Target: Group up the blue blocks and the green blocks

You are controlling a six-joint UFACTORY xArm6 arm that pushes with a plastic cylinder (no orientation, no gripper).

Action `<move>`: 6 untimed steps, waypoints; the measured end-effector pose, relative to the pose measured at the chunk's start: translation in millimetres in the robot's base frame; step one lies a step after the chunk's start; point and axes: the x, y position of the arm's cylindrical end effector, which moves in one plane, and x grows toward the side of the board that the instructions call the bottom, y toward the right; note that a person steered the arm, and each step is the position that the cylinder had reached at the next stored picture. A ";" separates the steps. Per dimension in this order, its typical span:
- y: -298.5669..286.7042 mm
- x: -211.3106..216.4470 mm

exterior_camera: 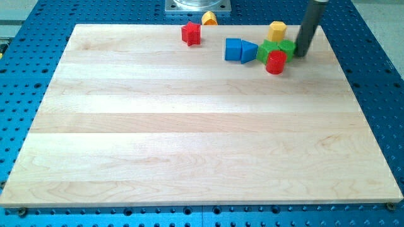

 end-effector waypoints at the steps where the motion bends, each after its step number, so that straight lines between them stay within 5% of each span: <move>1: -55.5 0.0; 3: -137.6 3.4; 5: -171.3 -54.4; 6: -200.8 -17.3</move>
